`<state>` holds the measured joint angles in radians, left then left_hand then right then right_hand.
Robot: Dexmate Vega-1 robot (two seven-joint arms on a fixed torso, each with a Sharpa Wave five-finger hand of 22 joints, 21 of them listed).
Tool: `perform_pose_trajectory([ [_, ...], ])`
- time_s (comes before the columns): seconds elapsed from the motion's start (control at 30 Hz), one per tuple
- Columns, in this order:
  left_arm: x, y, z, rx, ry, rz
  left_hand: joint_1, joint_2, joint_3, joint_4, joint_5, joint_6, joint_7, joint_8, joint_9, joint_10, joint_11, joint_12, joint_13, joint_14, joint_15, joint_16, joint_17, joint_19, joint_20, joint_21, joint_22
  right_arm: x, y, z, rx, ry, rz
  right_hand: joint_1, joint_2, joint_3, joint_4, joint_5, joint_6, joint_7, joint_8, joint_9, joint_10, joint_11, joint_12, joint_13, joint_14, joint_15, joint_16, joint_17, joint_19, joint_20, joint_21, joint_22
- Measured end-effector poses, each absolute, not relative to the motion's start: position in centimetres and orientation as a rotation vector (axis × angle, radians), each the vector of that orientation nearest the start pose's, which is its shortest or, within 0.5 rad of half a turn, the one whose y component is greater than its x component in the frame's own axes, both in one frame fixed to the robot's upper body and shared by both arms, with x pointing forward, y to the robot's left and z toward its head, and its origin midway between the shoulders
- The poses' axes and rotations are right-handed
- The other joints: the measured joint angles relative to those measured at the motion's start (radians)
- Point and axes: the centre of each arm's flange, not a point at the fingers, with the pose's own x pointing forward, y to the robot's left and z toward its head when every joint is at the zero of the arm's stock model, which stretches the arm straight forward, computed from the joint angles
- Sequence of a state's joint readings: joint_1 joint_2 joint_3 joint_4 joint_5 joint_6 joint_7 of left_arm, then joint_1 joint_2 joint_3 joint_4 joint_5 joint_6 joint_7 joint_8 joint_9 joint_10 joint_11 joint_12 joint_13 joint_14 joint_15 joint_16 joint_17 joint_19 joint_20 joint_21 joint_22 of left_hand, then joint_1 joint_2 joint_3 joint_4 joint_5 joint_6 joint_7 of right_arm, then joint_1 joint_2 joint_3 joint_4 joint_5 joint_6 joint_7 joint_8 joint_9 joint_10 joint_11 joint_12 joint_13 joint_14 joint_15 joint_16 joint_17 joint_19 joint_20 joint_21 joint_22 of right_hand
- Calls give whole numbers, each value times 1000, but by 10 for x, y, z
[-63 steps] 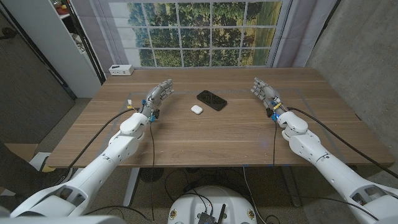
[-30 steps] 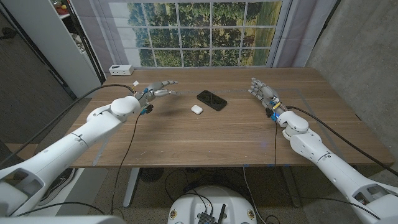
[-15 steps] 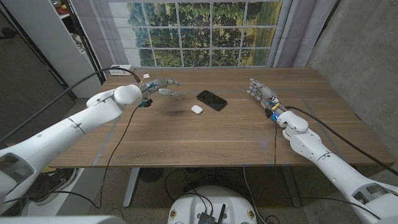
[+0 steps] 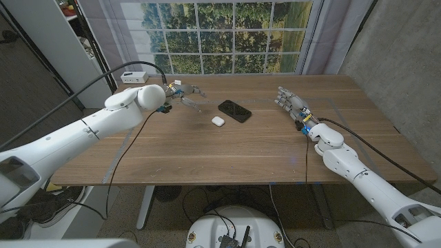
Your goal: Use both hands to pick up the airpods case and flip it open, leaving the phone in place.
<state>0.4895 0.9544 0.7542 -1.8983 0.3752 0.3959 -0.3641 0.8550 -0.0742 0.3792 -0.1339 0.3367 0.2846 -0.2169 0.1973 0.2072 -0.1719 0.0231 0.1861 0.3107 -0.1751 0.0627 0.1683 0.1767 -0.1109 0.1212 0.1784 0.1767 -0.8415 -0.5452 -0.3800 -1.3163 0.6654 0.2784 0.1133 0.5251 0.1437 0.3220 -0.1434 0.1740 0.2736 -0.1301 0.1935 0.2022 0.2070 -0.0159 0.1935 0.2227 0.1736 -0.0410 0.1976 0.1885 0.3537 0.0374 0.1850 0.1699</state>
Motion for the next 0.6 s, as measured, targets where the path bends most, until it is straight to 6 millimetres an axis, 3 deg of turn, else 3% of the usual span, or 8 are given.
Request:
perform_pose_trajectory([
  [0.47,589,194,93,1765,-450,-85,10,10,-8,8,8,22,1,8,0,0,0,14,-6,4,-4,13,0,0,0,7,0,646,-293,-26,6,-587,292,0,0,0,0,0,0,0,0,0,0,0,8,0,0,0,0,0,0,0,0,0],
  [0.6,593,189,88,1785,-474,-90,19,19,-22,10,8,29,-2,8,0,0,-15,30,-13,4,-19,21,0,17,-2,19,0,645,-294,-27,10,-586,291,0,0,0,0,0,-2,-2,0,0,0,0,8,0,0,0,0,0,0,0,0,0],
])
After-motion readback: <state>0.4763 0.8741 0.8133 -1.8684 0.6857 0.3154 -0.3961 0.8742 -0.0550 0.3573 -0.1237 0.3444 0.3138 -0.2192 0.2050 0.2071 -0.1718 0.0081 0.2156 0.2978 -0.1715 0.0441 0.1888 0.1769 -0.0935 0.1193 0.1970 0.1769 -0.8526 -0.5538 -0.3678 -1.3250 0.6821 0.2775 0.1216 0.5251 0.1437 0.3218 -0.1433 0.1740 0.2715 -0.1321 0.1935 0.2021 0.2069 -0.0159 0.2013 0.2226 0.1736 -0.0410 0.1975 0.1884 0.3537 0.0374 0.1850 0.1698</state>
